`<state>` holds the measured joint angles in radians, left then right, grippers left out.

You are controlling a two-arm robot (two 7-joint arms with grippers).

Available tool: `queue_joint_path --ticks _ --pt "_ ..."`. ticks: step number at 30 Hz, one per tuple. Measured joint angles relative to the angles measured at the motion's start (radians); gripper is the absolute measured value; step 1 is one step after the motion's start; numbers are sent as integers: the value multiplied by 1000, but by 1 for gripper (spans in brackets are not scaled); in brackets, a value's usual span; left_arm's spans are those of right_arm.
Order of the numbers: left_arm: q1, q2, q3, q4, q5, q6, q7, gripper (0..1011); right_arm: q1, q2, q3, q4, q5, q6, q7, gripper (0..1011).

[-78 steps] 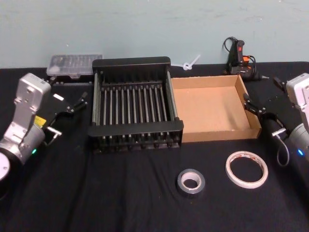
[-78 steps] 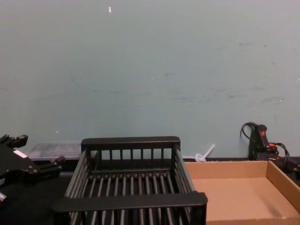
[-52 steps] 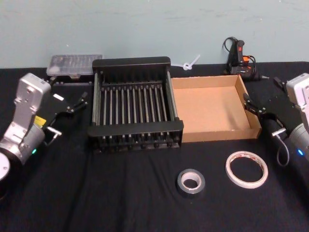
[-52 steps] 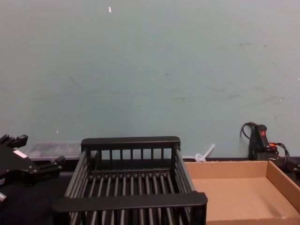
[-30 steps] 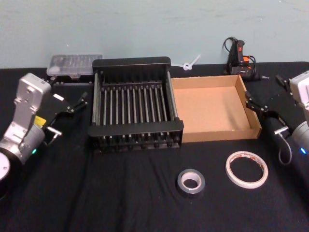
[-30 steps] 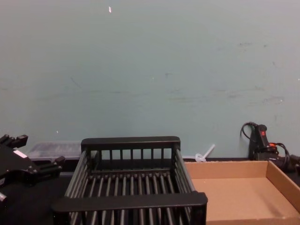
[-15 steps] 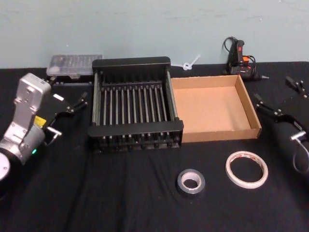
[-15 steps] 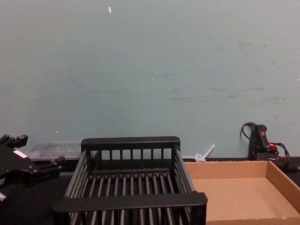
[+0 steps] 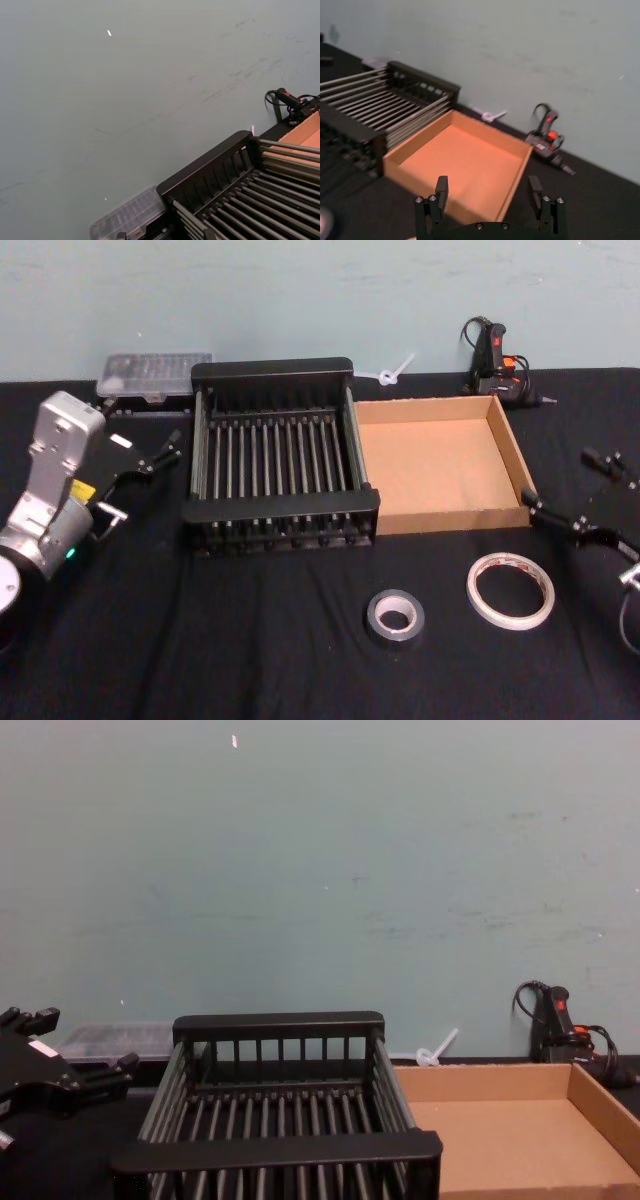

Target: Pick up the white tape and place it into the black box , Pick up the silver tape and place it into the brown box.

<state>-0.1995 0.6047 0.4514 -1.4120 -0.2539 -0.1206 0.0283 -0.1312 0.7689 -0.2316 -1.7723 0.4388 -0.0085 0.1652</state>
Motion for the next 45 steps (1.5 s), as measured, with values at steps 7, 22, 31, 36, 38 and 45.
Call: queue_joint_path --ticks 7,22,31,36,38,45 --pt "0 0 0 0 0 0 0 1001 -46 20 7 -18 22 26 60 1002" --pt "0 0 0 0 0 0 0 1001 -120 48 10 -44 10 43 165 1002" --pt "0 0 0 0 0 0 0 1001 -109 32 -9 -29 -12 114 191 1002" --pt "0 0 0 0 0 0 0 1001 -89 17 -19 -15 -18 161 212 1002" --pt "0 0 0 0 0 0 0 1001 -86 13 -20 -12 -17 172 221 1002" --pt "0 0 0 0 0 0 0 1001 -80 -2 -24 -4 -21 196 252 1002"
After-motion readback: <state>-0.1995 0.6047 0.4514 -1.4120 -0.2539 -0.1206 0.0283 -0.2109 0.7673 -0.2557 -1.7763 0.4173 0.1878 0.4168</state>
